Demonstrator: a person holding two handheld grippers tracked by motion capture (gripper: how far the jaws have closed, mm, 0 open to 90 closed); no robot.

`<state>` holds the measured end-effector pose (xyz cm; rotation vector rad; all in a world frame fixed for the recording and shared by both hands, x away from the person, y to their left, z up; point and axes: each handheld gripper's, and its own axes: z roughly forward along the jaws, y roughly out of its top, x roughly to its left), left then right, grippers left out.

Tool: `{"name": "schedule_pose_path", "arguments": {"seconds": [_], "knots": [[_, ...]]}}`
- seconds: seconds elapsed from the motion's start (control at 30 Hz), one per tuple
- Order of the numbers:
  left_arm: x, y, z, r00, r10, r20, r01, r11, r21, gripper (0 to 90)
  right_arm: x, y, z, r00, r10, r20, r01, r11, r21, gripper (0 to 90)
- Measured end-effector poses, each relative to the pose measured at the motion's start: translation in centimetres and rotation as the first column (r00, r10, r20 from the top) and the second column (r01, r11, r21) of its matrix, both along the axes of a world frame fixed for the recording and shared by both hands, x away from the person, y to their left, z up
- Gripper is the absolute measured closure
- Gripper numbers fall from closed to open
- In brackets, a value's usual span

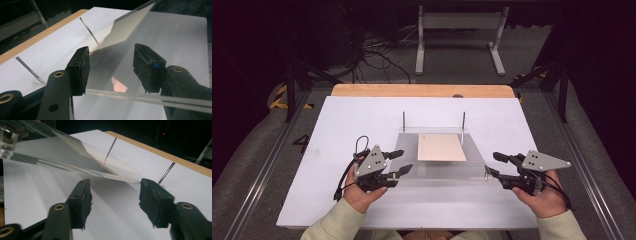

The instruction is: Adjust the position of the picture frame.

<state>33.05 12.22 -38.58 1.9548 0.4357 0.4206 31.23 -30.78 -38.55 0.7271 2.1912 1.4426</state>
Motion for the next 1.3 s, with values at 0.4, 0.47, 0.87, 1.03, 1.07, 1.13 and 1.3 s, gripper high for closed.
{"name": "schedule_pose_path", "arguments": {"seconds": [0.4,0.47,0.87,1.03,1.07,1.13,1.3], "knots": [[0.0,0.0,0.0,1.0,-0.002,0.001,0.002,1.0,0.001,47.0,0.2,2.7,-0.6,0.989,0.089,0.118,-0.084,0.9956,-0.041,28.3],[0.0,0.0,0.0,1.0,-0.003,0.001,0.003,1.0,0.001,47.0,0.2,2.9,-0.6,0.9877,0.095,0.124,-0.091,0.9951,-0.04,28.2],[0.0,0.0,-0.2,1.0,-0.006,0.004,0.006,1.0,-0.002,46.9,1.3,4.8,-1.1,0.976,0.162,0.145,-0.163,0.9866,-0.005,41.6],[0.1,0.1,-0.3,1.0,-0.003,0.005,0.003,1.0,-0.001,46.9,1.6,4.6,-1.1,0.9716,0.176,0.158,-0.179,0.9839,0.003,52.0],[0.1,0.2,-0.3,1.0,-0.003,0.007,0.003,1.0,-0.001,46.9,1.7,4.6,-1.1,0.9713,0.179,0.157,-0.182,0.9834,0.001,52.4],[0.1,0.2,-0.4,1.0,0.003,0.007,-0.003,1.0,0.0,46.7,1.7,4.7,-1.2,0.9724,0.183,0.145,-0.185,0.9827,0.006,52.7],[0.2,0.4,-0.5,1.0,0.004,0.008,-0.003,1.0,-0.004,46.5,1.7,4.9,-1.2,0.9702,0.187,0.154,-0.188,0.9822,-0.012,54.6]]}}
